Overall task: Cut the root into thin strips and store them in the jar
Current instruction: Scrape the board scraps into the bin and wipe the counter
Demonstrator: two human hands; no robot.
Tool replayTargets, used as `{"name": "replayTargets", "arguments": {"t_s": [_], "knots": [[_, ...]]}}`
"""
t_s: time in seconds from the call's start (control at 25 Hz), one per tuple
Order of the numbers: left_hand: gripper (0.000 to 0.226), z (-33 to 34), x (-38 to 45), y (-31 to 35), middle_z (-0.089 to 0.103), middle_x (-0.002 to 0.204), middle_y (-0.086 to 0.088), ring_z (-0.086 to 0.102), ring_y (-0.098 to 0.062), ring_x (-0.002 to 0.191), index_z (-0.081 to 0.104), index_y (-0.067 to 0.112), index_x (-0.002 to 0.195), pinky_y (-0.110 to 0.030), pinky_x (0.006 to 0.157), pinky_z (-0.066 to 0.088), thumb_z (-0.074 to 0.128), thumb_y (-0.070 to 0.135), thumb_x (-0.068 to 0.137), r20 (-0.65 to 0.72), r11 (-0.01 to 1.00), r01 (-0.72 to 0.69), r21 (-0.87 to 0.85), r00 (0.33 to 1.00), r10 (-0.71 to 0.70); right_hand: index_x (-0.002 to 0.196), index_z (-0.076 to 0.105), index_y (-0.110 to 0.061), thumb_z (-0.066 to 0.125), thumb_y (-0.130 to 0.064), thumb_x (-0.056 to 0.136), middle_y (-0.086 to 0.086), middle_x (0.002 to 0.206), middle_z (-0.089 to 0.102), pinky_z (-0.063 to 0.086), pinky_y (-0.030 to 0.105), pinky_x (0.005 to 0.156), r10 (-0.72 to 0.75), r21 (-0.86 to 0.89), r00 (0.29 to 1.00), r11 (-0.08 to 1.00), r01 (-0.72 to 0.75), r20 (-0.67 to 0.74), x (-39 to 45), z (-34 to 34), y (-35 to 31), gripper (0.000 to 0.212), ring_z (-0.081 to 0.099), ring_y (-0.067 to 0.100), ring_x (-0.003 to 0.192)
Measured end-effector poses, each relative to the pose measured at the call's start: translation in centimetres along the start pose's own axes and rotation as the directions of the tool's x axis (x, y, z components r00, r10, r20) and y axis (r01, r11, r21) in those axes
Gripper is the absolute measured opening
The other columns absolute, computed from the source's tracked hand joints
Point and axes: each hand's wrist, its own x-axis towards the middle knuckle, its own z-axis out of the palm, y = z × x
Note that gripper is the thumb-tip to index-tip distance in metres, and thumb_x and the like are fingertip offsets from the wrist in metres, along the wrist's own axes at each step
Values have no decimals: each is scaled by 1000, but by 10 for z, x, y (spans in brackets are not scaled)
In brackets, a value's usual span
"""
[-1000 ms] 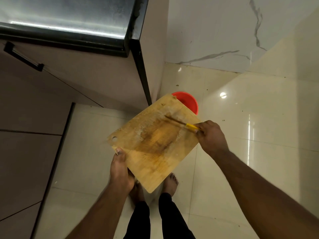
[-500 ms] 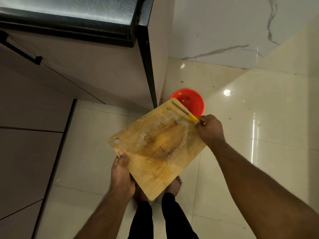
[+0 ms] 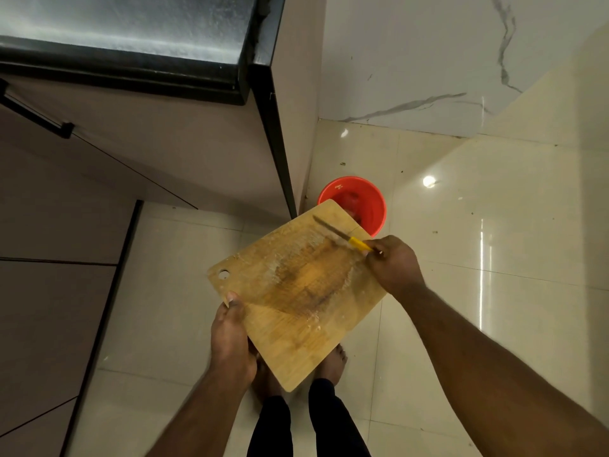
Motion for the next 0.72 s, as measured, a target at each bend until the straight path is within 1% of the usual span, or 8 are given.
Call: {"name": "replayTargets", "arguments": {"t_s": [0.16, 0.32, 0.4, 0.48, 0.52, 0.6, 0.68, 0.72], "knots": [[43, 2, -3, 6, 73, 117, -9, 71, -31, 106, 60, 19, 129, -53, 84, 58, 42, 49, 104, -27, 1000, -1, 22, 1000, 1, 107, 75, -17, 55, -13, 89, 8, 100, 70, 46, 28, 71, 152, -14, 988, 988, -152, -12, 1, -5, 2, 27, 60, 23, 85], [38, 14, -5, 11, 72, 118, -10, 70, -34, 107, 59, 20, 128, -62, 93, 53, 45, 45, 104, -22, 998, -33, 45, 999, 34, 118, 72, -19, 65, -15, 90, 1, 112, 68, 43, 27, 87, -173, 180, 983, 971, 160, 55, -30, 6, -58, 29, 58, 18, 101], [34, 23, -6, 14, 72, 116, -11, 70, -34, 104, 59, 22, 126, -62, 91, 54, 46, 45, 104, -36, 997, -28, 67, 999, 31, 120, 71, -21, 63, -24, 93, -3, 108, 68, 46, 29, 88, -324, 268, 938, 921, 282, 125, -53, 20, -84, 28, 56, 12, 99], [33, 30, -3, 15, 72, 114, -11, 71, -33, 101, 58, 21, 125, -60, 88, 56, 47, 44, 104, -40, 996, -31, 89, 999, 34, 122, 70, -21, 59, -30, 94, -2, 103, 66, 47, 32, 85, -398, 251, 906, 900, 356, 143, -64, 32, -90, 31, 55, 14, 96], [33, 31, -3, 15, 73, 113, -11, 72, -32, 101, 58, 21, 124, -59, 88, 57, 48, 44, 103, -35, 995, -38, 97, 999, 41, 123, 69, -22, 58, -29, 95, -1, 103, 65, 47, 32, 86, -368, 239, 919, 914, 329, 144, -61, 34, -85, 31, 54, 15, 96], [34, 32, -4, 15, 74, 113, -8, 72, -31, 101, 59, 21, 125, -59, 89, 56, 49, 45, 103, -18, 992, -65, 110, 998, 67, 122, 69, -22, 56, -25, 97, 1, 108, 63, 46, 31, 87, -125, 187, 984, 977, 101, 124, -41, 33, -64, 29, 55, 18, 100], [34, 32, -5, 15, 75, 111, -6, 73, -29, 101, 60, 20, 125, -58, 90, 56, 48, 44, 103, -8, 990, -86, 111, 996, 88, 117, 70, -20, 56, -25, 95, 4, 113, 65, 49, 33, 88, 176, 104, 984, 979, -177, 21, -19, 25, -40, 27, 59, 23, 102], [34, 32, -6, 15, 75, 111, -5, 73, -29, 101, 60, 20, 125, -58, 90, 56, 48, 43, 103, -6, 990, -92, 106, 996, 93, 116, 71, -19, 57, -24, 93, 5, 114, 66, 51, 35, 87, 222, 107, 975, 970, -218, -25, -15, 23, -33, 28, 61, 25, 102]]}}
